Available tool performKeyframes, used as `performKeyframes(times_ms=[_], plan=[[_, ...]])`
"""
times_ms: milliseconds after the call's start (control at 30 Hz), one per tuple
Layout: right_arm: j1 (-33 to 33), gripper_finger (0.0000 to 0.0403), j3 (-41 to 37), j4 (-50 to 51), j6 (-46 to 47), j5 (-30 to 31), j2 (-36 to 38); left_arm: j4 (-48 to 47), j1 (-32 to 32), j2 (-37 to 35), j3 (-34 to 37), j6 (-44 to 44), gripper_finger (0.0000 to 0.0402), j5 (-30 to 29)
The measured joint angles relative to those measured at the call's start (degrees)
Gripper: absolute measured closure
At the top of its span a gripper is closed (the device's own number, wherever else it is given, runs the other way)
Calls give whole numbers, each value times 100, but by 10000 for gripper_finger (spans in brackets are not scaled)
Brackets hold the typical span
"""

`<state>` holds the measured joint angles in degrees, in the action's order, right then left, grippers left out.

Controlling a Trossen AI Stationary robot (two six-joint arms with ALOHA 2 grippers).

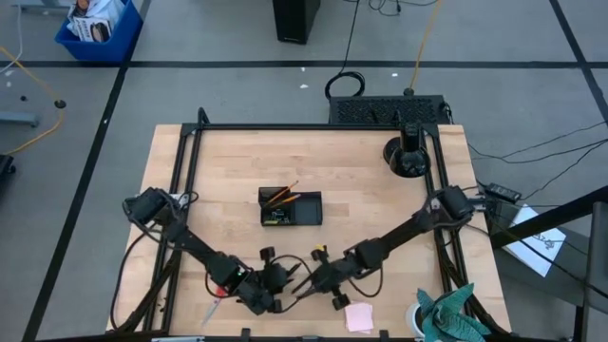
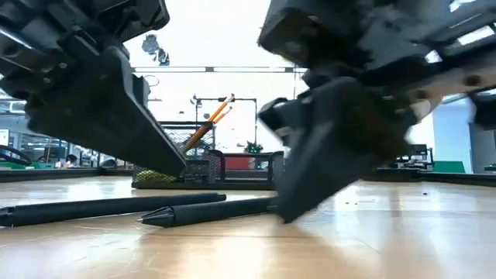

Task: Pick and place office supplies into organizer
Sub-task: Put the black pen into the black desk organizer

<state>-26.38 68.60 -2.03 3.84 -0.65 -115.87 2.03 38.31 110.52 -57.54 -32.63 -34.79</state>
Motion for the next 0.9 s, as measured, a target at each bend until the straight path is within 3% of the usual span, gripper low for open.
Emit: performKeyframes(times_ms=[200, 333, 900], plan=[[-224, 403, -3, 740, 104, 725, 235, -43, 138, -2, 0, -44, 312, -132], [-149, 403, -180, 669, 288, 1041, 248, -69, 202, -2, 0, -48, 312, -176], [547, 403, -510, -72, -120, 1259, 238, -106, 233, -4, 0, -91, 312, -124]])
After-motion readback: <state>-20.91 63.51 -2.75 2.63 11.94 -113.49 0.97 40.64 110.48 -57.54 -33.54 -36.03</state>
